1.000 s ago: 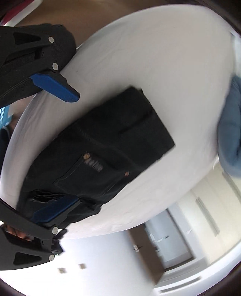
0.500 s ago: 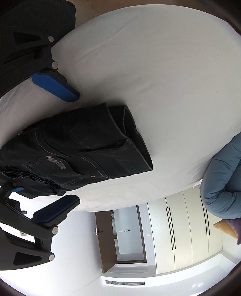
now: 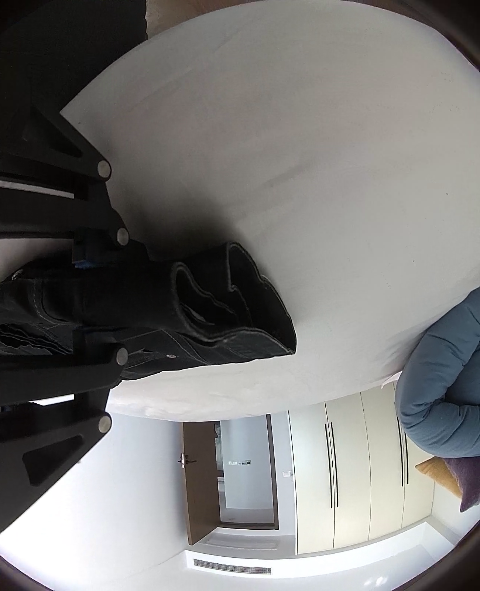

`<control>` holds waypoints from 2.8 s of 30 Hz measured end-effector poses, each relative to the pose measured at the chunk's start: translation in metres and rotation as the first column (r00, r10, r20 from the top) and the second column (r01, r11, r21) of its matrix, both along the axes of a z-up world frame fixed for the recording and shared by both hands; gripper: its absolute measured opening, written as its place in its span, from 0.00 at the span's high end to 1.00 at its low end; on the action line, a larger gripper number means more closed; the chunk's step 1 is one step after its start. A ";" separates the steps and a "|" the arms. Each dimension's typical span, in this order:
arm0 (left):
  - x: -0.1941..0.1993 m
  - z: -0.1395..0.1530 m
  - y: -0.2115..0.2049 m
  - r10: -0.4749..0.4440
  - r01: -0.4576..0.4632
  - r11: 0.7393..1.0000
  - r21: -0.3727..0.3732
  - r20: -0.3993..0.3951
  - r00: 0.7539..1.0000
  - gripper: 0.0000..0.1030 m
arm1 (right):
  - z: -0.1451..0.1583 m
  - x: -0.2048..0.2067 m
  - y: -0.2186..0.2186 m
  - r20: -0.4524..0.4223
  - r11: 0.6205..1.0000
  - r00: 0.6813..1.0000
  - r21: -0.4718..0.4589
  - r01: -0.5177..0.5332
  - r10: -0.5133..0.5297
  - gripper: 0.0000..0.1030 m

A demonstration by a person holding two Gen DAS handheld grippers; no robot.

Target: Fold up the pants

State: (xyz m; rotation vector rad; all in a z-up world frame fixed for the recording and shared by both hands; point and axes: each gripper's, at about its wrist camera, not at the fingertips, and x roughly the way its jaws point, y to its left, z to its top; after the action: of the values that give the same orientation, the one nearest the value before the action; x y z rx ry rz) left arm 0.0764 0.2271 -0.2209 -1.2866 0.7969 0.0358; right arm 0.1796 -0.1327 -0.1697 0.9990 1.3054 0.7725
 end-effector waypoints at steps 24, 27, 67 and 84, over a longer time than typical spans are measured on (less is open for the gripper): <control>0.028 0.115 -0.095 -0.255 0.178 0.879 0.442 0.120 0.960 0.87 | -0.015 0.005 0.010 -0.029 0.989 0.998 -0.143 0.047 -0.052 0.28; 0.029 0.131 -0.128 -0.336 0.223 0.817 0.532 0.124 0.933 0.87 | -0.007 0.001 -0.011 -0.011 0.992 0.997 -0.103 0.070 -0.072 0.28; -0.006 0.085 -0.413 -0.797 0.478 0.016 0.878 -0.278 0.537 0.87 | 0.035 -0.037 -0.152 0.118 0.925 0.992 -0.372 0.076 -0.034 0.88; 0.001 0.061 -0.458 -0.834 0.489 -0.077 0.869 -0.325 0.446 0.86 | 0.010 -0.037 -0.216 0.150 0.921 0.981 -0.352 0.170 -0.124 0.89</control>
State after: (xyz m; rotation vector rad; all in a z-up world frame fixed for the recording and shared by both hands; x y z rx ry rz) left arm 0.0776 -0.2309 -0.1601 0.3848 0.8514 -0.5321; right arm 0.1425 -0.3485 -0.1595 0.7278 1.1947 0.4474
